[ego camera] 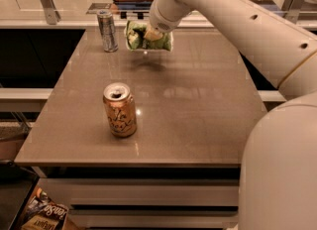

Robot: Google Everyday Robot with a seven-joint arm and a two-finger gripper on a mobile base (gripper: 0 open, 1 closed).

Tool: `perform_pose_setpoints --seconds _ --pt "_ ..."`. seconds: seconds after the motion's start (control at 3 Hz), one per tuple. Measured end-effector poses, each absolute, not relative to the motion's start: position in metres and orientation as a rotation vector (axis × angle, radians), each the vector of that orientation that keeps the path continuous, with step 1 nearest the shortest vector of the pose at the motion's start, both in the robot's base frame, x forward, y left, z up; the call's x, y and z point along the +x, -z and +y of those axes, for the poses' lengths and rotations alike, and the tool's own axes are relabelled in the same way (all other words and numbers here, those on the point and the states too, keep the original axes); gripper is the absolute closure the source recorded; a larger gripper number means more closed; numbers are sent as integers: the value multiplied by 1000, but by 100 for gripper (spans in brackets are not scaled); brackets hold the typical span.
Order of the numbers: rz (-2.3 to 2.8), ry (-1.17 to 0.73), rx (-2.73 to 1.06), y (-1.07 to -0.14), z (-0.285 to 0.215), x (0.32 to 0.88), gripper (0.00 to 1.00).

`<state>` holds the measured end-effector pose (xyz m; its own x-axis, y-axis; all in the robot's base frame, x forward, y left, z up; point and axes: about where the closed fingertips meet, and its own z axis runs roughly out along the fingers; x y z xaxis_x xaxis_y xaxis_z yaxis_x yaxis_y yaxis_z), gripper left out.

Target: Move green jalapeno chip bag near redbull can

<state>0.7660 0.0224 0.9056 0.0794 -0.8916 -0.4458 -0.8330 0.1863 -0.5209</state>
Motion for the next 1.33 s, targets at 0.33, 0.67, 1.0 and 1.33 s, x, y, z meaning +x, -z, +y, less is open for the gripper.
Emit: perform_pose_setpoints --seconds 0.33,0.67,1.0,1.33 --pt "1738 102 -1636 -903 25 767 84" --pt "1739 99 -1640 -901 26 767 61" --pt "1741 96 -1644 -898 27 767 38" --pt "1742 93 -1648 -895 29 768 13"
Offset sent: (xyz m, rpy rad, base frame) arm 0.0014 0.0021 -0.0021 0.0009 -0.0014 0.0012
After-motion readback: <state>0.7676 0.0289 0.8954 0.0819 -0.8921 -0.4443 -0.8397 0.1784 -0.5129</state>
